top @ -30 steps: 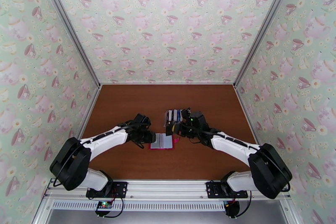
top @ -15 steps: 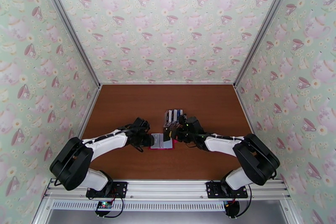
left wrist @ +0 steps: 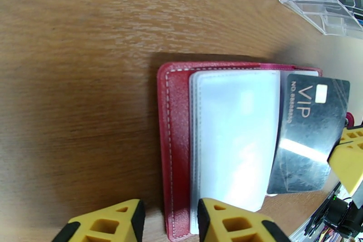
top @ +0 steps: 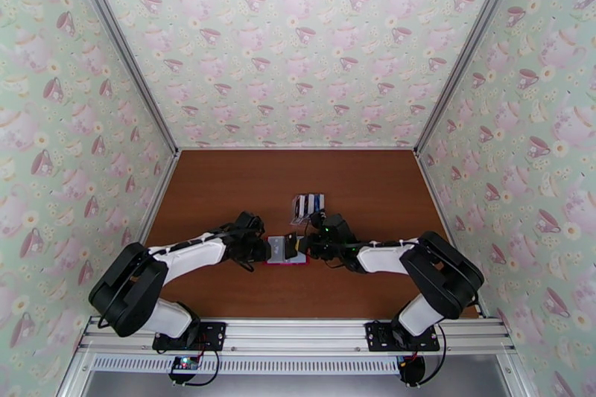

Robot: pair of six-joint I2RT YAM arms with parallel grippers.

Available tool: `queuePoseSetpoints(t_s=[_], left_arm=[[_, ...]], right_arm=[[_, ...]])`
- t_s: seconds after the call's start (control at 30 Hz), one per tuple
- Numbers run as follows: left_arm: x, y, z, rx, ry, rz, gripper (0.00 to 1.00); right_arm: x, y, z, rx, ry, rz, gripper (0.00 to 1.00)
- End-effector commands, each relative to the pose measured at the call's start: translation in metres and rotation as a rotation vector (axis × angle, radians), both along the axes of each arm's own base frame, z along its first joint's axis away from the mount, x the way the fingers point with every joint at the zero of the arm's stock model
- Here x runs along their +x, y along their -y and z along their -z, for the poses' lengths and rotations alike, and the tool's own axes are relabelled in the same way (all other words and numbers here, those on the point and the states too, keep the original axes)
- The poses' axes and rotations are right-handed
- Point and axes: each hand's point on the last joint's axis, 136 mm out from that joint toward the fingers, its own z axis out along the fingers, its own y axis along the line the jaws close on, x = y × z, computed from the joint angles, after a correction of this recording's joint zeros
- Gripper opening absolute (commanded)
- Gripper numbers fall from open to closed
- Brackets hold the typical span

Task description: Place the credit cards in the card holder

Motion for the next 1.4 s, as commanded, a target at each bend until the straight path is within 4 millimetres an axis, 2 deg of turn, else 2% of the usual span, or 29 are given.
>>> queuePoseSetpoints(t_s=[0.0, 0.67, 1.37], left_arm=[[-0.016, -0.009, 0.019, 0.032, -0.055, -0.012, 0.38], [-0.024, -0.009, 0.023, 0.026, -0.067, -0.023, 0.32], [-0.035, -0.006, 0.028, 0.021, -0.079, -0.032, 0.32]], right_arm=[[-0.001, -0.001, 0.005, 0.011, -0.002, 0.013, 0.00], [-0.001, -0.009, 0.015, 0.032, -0.031, 0.018, 0.00], [-0.005, -0.013, 0.027, 0.013, -0.064, 0.027, 0.00]])
